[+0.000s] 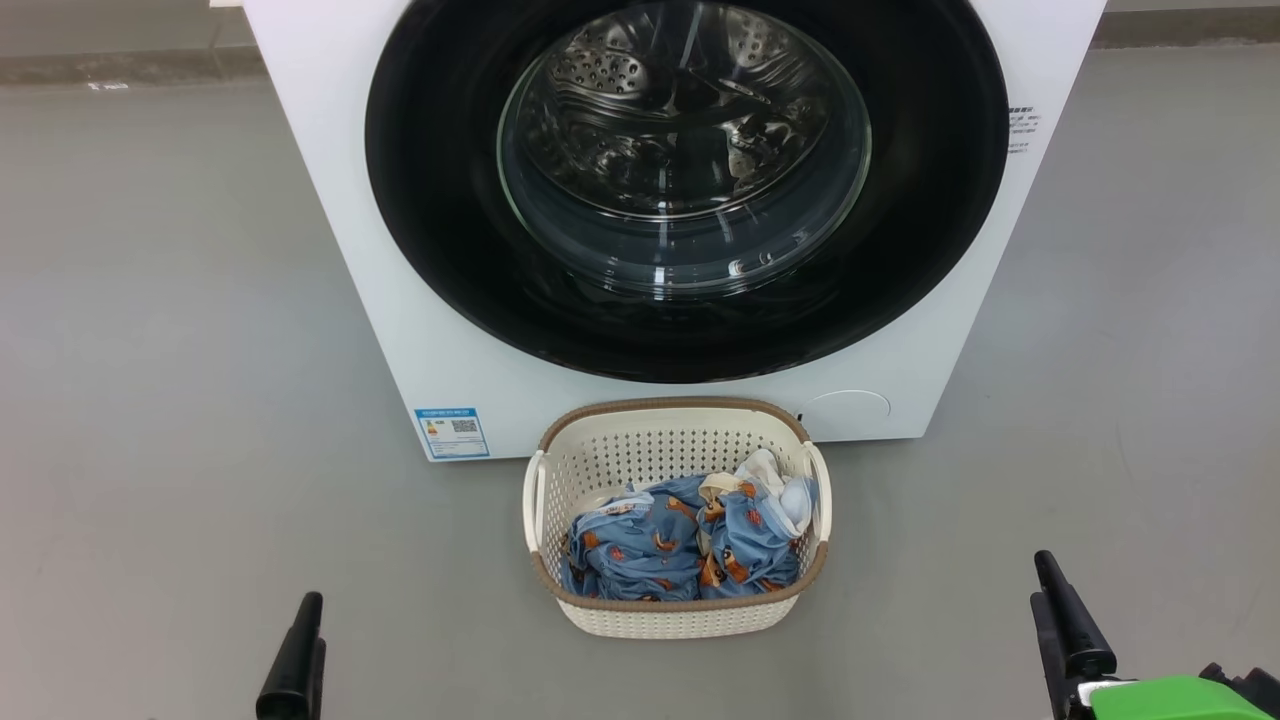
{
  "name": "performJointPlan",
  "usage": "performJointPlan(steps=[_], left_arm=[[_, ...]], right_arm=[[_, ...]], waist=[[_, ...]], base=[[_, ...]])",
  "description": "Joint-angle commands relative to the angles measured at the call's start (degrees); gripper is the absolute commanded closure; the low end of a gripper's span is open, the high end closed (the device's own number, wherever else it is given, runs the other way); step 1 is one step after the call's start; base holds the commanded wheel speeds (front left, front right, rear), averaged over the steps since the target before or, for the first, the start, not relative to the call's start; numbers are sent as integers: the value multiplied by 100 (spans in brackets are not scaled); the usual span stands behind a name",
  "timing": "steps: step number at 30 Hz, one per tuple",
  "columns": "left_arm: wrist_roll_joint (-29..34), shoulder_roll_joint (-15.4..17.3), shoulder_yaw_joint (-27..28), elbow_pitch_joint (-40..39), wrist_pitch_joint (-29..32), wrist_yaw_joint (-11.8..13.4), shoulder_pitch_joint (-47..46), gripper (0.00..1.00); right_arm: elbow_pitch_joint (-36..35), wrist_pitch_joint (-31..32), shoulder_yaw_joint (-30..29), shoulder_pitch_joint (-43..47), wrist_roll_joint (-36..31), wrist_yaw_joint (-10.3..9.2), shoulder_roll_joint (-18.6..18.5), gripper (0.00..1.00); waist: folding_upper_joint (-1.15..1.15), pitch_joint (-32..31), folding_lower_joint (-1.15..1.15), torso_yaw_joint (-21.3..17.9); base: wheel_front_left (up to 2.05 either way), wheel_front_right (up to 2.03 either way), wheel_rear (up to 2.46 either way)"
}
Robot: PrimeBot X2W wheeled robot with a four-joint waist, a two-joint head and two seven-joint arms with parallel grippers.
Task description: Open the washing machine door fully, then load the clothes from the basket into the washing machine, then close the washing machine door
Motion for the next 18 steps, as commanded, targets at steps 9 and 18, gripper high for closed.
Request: performJointPlan(steps=[9,18], left_arm=[[653,107,-41,-336,-204,-11,-195,0],[1302,121,-72,-437,-356,-12,-180,0]], right_arm=[[-140,-198,200,-279,-753,4,-169,0],[-109,-349,322,-358,-1337,4,-246,0]], waist=[[0,-1,-1,-6],[0,-3,-1,-5]], base=[[0,0,0],[0,0,0]])
